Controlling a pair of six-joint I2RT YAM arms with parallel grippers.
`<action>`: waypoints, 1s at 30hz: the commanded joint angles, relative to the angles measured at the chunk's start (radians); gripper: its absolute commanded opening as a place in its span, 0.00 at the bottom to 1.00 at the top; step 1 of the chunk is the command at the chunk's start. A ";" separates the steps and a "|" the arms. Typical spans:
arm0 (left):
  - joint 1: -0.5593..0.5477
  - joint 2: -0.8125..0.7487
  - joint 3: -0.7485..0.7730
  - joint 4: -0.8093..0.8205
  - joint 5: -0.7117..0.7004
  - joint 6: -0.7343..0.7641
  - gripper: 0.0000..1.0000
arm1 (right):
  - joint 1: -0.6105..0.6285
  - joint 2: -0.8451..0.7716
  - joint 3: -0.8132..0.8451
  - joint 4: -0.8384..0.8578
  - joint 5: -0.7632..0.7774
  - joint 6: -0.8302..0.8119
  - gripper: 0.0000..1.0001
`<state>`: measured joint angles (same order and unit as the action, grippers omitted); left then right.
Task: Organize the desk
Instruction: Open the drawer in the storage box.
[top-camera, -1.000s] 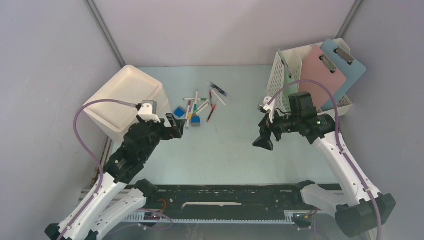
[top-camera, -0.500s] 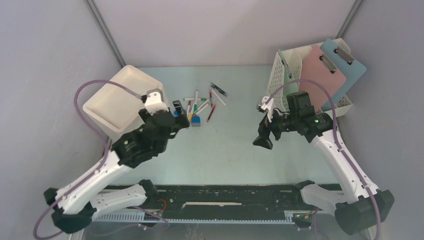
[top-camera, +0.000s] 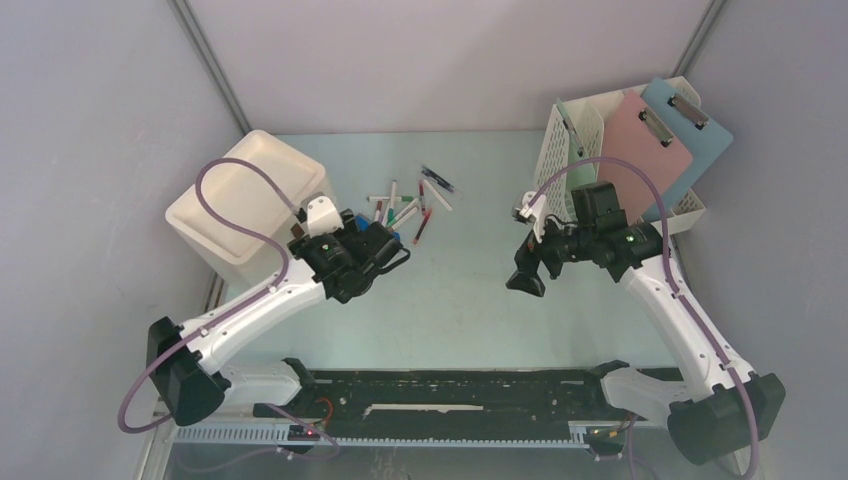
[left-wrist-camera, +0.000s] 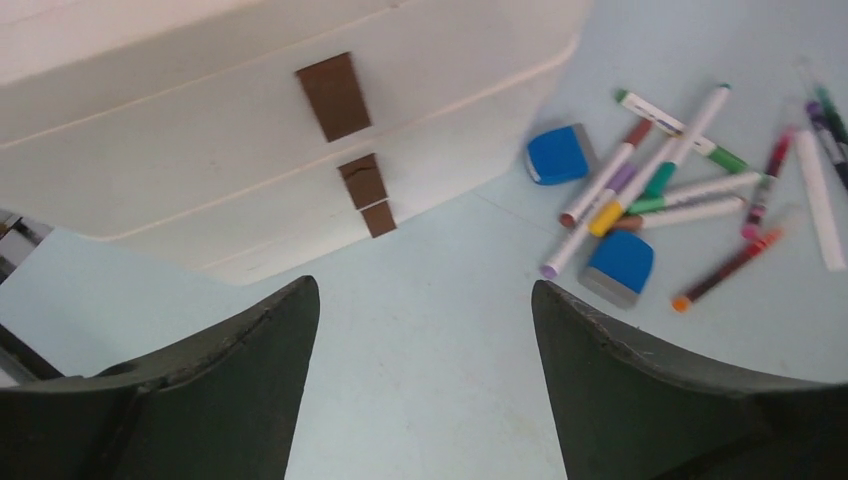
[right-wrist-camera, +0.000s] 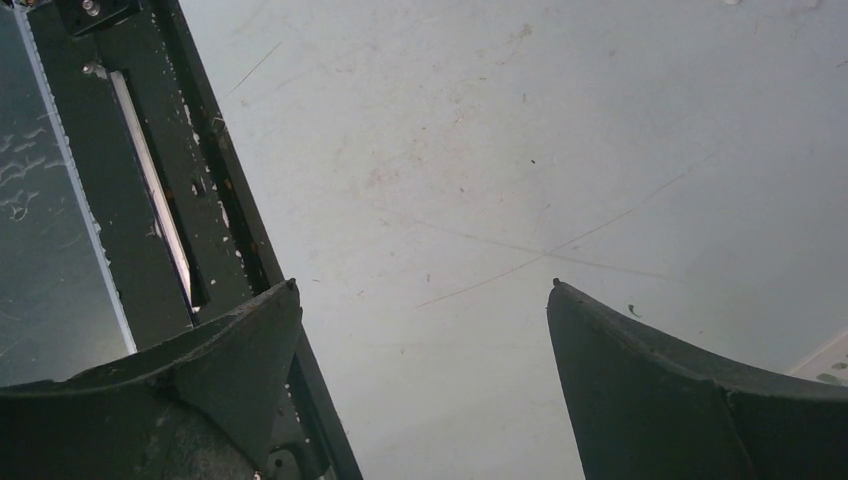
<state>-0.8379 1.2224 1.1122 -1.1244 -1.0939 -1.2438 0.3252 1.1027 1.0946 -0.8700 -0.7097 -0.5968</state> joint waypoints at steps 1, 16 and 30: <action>0.073 0.000 -0.049 -0.024 -0.081 -0.144 0.84 | -0.006 -0.002 0.010 0.025 0.010 -0.001 1.00; 0.208 0.014 -0.043 0.059 -0.177 -0.098 0.70 | -0.008 0.003 0.011 0.026 0.021 -0.002 1.00; 0.245 0.127 0.012 0.064 -0.254 -0.108 0.55 | -0.021 -0.001 0.010 0.025 0.000 0.002 1.00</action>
<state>-0.6056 1.3239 1.0706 -1.0603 -1.2484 -1.3277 0.3096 1.1065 1.0946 -0.8700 -0.6899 -0.5968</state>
